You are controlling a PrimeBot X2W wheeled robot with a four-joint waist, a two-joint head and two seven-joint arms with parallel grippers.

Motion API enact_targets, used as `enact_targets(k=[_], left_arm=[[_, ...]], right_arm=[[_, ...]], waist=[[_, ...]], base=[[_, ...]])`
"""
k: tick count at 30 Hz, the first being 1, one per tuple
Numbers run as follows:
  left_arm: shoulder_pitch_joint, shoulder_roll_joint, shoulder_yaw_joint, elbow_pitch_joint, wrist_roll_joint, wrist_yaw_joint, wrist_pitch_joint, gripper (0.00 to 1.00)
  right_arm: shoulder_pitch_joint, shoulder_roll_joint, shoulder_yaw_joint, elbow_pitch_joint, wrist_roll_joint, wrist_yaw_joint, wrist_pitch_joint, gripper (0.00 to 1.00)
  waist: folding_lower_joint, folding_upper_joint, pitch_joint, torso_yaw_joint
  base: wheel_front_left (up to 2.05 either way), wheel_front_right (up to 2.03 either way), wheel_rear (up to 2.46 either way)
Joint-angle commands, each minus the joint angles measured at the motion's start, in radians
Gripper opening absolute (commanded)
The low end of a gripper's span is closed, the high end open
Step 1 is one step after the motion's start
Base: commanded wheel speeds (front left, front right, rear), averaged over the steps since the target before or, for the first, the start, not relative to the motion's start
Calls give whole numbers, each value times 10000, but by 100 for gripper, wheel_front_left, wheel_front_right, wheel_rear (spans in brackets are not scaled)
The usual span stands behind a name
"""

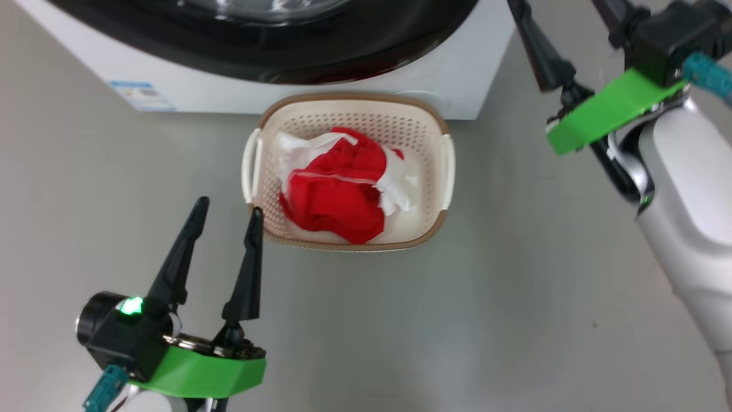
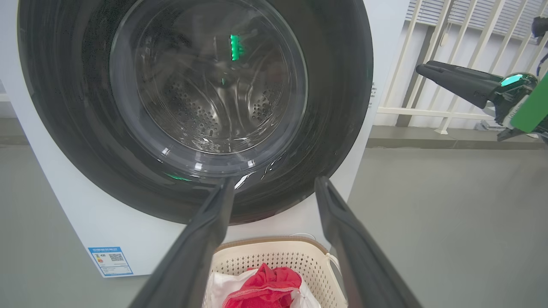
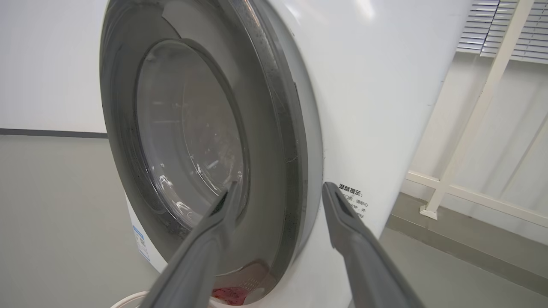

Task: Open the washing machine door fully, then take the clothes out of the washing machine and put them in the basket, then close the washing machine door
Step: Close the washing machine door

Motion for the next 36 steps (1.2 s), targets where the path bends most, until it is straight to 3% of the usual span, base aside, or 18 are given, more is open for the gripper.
enact_targets(k=[1,19,36], left_arm=[[-78,112,411,-188,109,-11,-49,100],[644,112,1318,202,-1,85,-49,100],[1716,113,2179,146,325,83,-49,100]], right_arm=[[477,200,-143,-431,-158,-38,-51,100],[4359,992,-2405,-2733,-1585,-38,-51,100],[6783,1210,-3247,-3358,-1896,-38,-51,100]], waist=[[-1,0,-388,-532],[-1,0,-2054,-1942],[-1,0,-3473,-2491]], base=[[0,0,0],[0,0,0],[0,0,0]])
